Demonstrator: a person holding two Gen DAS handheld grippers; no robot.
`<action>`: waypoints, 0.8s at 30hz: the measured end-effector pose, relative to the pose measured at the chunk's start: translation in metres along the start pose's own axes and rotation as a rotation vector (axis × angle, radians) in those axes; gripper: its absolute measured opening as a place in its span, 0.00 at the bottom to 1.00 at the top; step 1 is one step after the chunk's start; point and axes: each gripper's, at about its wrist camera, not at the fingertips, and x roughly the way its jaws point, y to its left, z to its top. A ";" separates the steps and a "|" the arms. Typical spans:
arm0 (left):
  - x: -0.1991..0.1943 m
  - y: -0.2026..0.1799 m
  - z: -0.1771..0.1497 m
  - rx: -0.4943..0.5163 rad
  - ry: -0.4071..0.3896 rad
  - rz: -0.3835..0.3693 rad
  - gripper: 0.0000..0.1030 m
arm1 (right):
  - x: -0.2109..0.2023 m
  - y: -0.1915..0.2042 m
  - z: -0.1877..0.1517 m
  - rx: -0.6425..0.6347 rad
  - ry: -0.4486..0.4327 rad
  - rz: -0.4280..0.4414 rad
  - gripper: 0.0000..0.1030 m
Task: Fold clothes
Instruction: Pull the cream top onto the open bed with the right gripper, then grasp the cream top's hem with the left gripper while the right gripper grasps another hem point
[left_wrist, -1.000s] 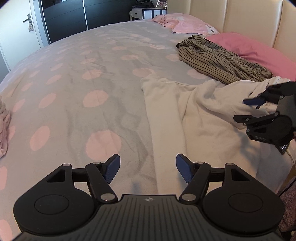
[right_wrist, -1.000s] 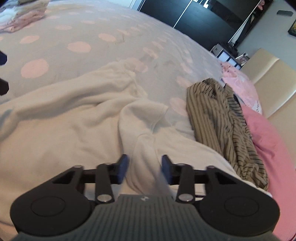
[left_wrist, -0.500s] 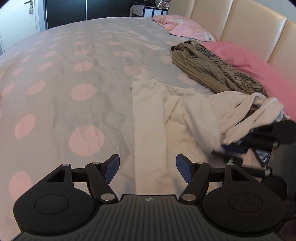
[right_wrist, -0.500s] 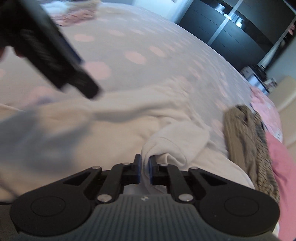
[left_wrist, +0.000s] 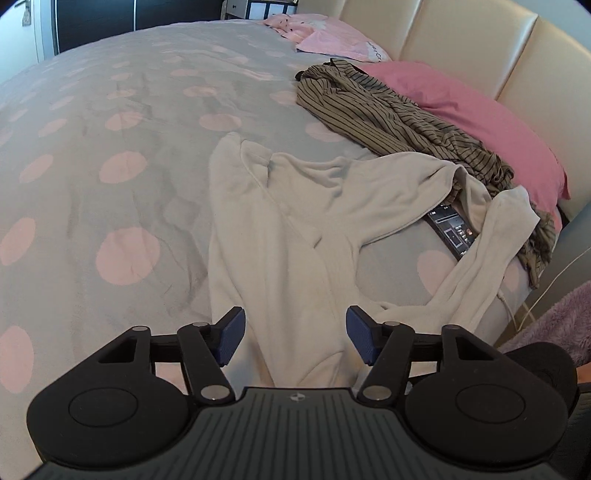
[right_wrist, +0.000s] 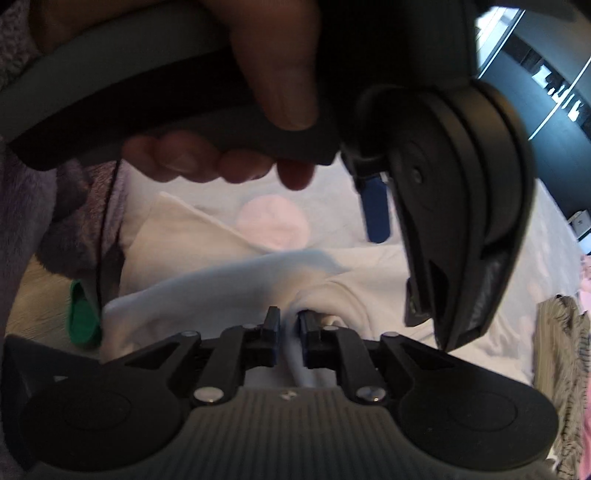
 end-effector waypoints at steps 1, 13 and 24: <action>0.000 -0.003 0.000 0.014 -0.007 0.005 0.55 | -0.001 0.000 -0.001 0.000 -0.002 0.004 0.23; 0.030 -0.038 0.014 0.082 0.021 0.012 0.41 | -0.020 -0.009 -0.023 0.022 0.005 0.005 0.44; 0.076 -0.036 0.010 0.033 0.060 0.118 0.31 | -0.027 -0.015 -0.031 0.032 0.004 0.004 0.47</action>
